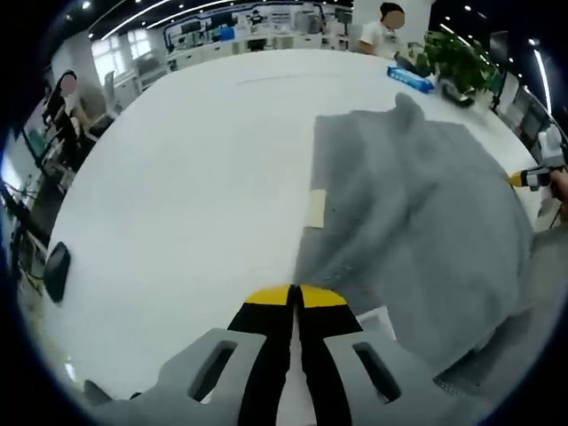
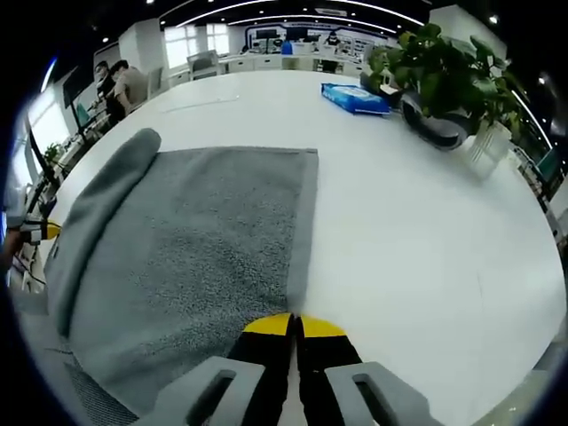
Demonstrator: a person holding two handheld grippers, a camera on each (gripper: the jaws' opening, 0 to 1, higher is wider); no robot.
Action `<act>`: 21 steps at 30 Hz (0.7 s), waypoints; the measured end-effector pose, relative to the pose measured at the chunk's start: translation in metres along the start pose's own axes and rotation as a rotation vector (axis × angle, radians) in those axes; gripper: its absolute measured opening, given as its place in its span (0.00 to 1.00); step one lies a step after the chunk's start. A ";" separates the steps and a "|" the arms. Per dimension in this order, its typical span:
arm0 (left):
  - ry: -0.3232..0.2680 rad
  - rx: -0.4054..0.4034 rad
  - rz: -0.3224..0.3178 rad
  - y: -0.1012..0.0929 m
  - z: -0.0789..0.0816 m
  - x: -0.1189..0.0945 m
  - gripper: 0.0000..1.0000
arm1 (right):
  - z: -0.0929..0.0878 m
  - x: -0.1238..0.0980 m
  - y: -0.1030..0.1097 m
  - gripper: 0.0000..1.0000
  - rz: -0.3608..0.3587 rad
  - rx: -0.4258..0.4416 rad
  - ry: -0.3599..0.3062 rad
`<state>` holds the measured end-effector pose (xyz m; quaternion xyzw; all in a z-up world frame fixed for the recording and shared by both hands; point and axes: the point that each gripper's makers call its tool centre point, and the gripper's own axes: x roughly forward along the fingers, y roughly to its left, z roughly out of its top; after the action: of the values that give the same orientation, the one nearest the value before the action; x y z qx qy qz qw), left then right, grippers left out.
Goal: Open the folded towel by lifting each exposed corner and separating the folded layers until the towel lies flat within the target outline without major curled edges
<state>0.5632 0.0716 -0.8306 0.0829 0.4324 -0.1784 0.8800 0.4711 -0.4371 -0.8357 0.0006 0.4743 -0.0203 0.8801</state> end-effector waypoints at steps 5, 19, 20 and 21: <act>-0.002 0.015 0.027 0.013 -0.002 -0.002 0.01 | 0.000 0.000 -0.001 0.00 -0.001 0.005 -0.004; 0.031 0.031 0.112 0.064 -0.010 -0.014 0.01 | -0.001 -0.001 -0.012 0.00 -0.035 0.019 -0.014; 0.032 0.022 0.111 0.067 -0.011 -0.015 0.01 | -0.001 -0.001 -0.014 0.00 -0.041 0.015 -0.014; 0.033 0.019 0.113 0.069 -0.012 -0.016 0.01 | -0.001 -0.002 -0.016 0.00 -0.047 0.016 -0.013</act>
<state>0.5720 0.1424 -0.8259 0.1182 0.4399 -0.1312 0.8805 0.4686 -0.4525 -0.8347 -0.0036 0.4682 -0.0450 0.8825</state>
